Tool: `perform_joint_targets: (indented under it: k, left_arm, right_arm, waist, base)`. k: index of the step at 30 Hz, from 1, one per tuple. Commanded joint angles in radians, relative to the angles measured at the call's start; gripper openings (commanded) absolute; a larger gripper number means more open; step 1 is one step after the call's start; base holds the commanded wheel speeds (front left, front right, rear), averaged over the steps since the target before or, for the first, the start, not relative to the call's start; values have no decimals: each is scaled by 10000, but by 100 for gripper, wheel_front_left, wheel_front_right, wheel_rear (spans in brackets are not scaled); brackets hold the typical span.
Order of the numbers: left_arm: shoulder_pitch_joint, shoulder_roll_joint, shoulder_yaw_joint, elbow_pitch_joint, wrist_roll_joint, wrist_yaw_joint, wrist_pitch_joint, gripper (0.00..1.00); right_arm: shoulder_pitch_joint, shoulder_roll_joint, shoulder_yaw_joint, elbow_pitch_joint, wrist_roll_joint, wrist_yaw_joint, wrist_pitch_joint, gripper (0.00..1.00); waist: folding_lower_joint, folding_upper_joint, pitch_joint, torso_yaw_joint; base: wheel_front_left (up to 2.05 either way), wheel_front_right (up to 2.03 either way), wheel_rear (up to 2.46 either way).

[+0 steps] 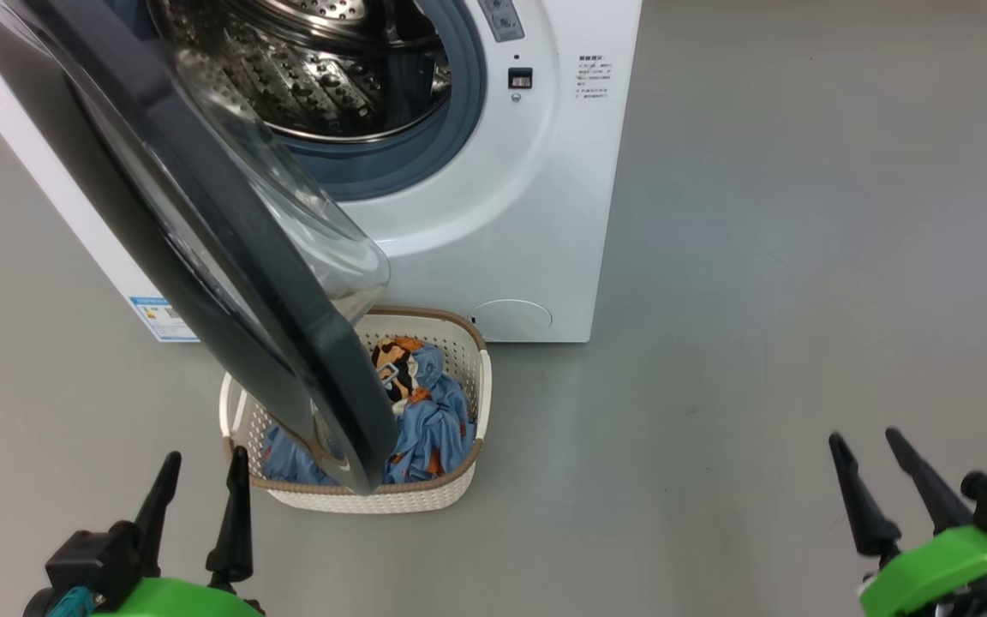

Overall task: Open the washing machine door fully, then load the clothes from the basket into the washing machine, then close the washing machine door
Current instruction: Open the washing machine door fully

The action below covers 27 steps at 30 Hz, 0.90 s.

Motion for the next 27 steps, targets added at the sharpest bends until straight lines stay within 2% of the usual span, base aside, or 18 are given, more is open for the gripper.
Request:
perform_joint_targets:
  k: [1,5,11,27]
  left_arm:
    - [-188,127,363,-277,110,-15,-63,100]
    - [-214,85,388,-245,113,-15,-63,100]
    - [-262,53,458,-206,110,-15,-63,100]
    - [-299,-61,458,-206,81,-15,-63,100]
  right_arm:
    - [151,-101,46,-279,-377,16,-121,100]
    - [557,387,-485,-203,-1025,16,-121,100]
    - [765,728,-705,-197,-1529,16,-122,100]
    - [726,780,-834,-328,-1526,16,-122,100]
  waist:
    - [0,-1,13,11]
    - [0,-1,14,43]
    - [0,-1,22,62]
    - [0,-1,-52,134]
  base:
    - [0,0,0]
    - [0,0,0]
    - [0,0,0]
    - [0,0,0]
